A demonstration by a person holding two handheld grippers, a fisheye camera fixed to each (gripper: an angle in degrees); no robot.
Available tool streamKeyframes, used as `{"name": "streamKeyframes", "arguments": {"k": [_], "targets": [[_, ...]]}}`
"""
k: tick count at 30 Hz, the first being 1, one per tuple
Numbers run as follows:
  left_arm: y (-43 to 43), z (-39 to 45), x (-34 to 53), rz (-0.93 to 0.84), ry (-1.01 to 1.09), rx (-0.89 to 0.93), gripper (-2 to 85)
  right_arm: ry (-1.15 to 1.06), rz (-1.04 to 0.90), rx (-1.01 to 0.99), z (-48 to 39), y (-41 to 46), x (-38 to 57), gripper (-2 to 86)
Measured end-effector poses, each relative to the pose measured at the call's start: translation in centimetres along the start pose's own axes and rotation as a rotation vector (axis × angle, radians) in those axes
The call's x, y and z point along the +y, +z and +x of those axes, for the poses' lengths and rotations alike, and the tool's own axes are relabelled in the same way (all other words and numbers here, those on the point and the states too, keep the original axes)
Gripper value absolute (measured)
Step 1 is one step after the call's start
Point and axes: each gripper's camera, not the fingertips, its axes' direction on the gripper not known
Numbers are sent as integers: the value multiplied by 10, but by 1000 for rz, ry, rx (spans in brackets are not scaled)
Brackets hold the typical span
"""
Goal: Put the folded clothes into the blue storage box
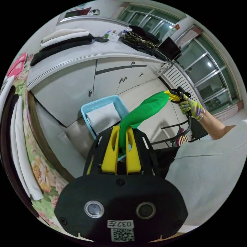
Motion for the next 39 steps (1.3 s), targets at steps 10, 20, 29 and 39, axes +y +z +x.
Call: {"name": "streamKeyframes", "arguments": {"k": [10,20,29,39], "targets": [[62,-25,24,-427,95,-34,-4,338,-93,410,105,-40,-8,49],[-71,-81,30,-215,-131,163,-9,393,98,366,86,-105,-26,24],[-247,-110,-19,192,-137,102,-9,6,-32,112,-42,-56,-158,8],[-410,-184,-6,471,-313,-56,-9,-360,-370,74,-189,37,-245,-2]]}}
